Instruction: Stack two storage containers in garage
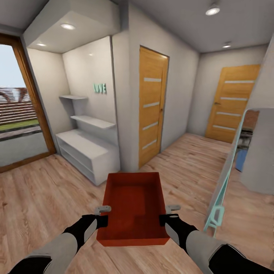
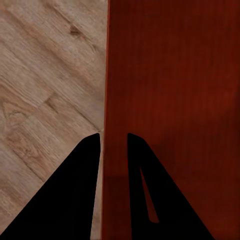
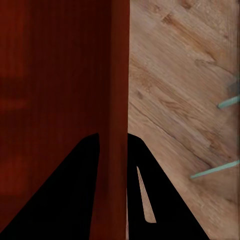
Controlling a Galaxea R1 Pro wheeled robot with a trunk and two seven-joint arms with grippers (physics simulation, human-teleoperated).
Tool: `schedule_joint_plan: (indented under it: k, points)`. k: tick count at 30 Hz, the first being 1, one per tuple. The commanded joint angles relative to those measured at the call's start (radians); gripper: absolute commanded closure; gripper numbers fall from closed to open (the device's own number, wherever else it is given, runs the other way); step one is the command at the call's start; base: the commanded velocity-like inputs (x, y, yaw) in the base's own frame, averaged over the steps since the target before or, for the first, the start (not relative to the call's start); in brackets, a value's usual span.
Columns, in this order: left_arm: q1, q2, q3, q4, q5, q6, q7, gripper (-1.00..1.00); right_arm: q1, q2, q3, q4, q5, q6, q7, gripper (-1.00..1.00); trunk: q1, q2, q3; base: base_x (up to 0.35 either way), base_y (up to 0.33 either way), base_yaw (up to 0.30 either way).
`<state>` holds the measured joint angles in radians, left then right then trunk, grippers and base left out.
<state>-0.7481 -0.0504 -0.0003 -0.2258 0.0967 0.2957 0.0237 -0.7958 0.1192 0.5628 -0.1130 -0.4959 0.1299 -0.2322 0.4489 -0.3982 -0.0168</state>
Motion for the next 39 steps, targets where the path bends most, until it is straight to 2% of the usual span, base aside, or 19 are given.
schedule_joint_plan:
  k: [1,39]
  points:
    - [0.000,0.000,0.006,-0.004,-0.023,0.006,0.008,1.00,0.000,0.003,0.032,-0.002,-0.026,0.007,-0.001,1.00,0.001,-0.002,-0.002,0.323,0.000,-0.129]
    - [0.000,0.000,0.006,-0.004,-0.023,0.006,0.008,1.00,0.000,0.002,0.032,-0.002,-0.026,0.007,0.001,1.00,0.001,-0.002,-0.002,0.323,0.000,-0.006]
